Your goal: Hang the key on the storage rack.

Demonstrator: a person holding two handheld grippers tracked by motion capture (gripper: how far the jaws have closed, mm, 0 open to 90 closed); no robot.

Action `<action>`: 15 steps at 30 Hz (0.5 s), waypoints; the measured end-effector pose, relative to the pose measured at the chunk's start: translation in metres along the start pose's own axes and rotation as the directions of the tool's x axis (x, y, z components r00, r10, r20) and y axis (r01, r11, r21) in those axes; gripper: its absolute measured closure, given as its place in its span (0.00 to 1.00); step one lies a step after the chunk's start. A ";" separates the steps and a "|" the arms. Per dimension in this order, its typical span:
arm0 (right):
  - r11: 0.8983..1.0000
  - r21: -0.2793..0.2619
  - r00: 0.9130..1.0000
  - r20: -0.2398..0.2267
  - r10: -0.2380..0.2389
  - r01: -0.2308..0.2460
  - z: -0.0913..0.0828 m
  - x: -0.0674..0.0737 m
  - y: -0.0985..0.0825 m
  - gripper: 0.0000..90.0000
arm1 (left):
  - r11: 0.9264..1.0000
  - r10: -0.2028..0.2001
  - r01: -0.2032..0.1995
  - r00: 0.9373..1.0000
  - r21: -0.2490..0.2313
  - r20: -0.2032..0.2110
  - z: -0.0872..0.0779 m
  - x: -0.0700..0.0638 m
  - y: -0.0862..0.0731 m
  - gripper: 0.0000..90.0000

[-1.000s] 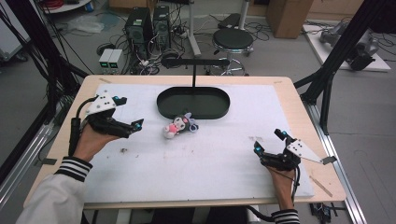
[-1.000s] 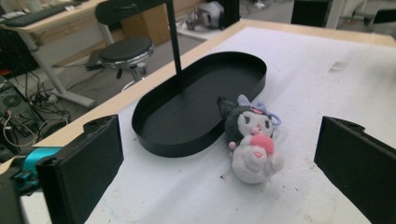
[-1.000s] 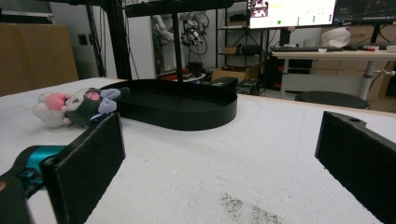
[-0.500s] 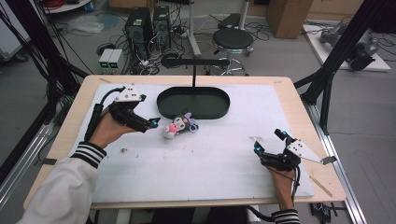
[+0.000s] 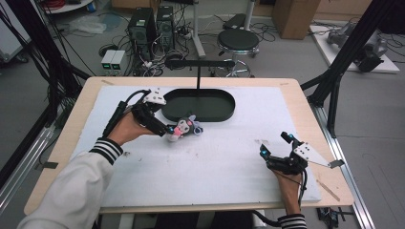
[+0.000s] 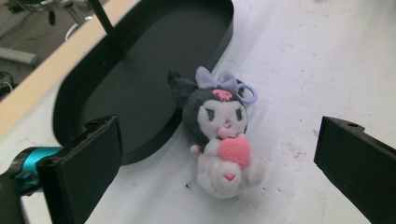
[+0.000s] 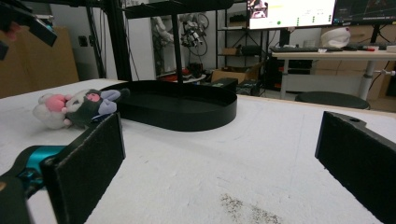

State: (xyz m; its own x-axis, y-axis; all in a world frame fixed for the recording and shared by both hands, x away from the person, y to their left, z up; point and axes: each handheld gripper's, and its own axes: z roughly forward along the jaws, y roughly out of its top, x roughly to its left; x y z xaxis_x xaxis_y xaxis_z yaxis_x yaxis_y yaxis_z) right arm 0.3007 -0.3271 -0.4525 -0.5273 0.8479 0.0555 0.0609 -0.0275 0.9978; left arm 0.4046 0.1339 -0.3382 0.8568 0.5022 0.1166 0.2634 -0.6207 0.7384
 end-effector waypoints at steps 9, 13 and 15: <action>1.000 0.000 1.000 0.000 0.000 0.000 0.000 0.000 0.000 0.00 | 0.991 -0.024 0.020 0.999 0.134 0.033 0.030 -0.006 0.000 0.04; 1.000 -0.001 1.000 0.001 -0.002 0.002 0.000 0.000 0.000 0.01 | 0.985 -0.034 0.028 0.999 0.172 0.034 0.040 -0.007 0.000 0.04; 1.000 -0.001 1.000 -0.001 -0.001 0.001 0.000 0.000 0.000 0.01 | 0.980 -0.039 0.032 0.999 0.194 0.033 0.044 -0.008 0.000 0.04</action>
State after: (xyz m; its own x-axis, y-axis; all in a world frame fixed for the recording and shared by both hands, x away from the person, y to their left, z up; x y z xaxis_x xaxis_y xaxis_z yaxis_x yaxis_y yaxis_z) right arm 0.3005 -0.3269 -0.4525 -0.5279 0.8475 0.0547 0.0598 -0.0272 0.9978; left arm 0.4172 0.1028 -0.3686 0.8601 0.5059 0.0657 0.3717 -0.7096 0.5985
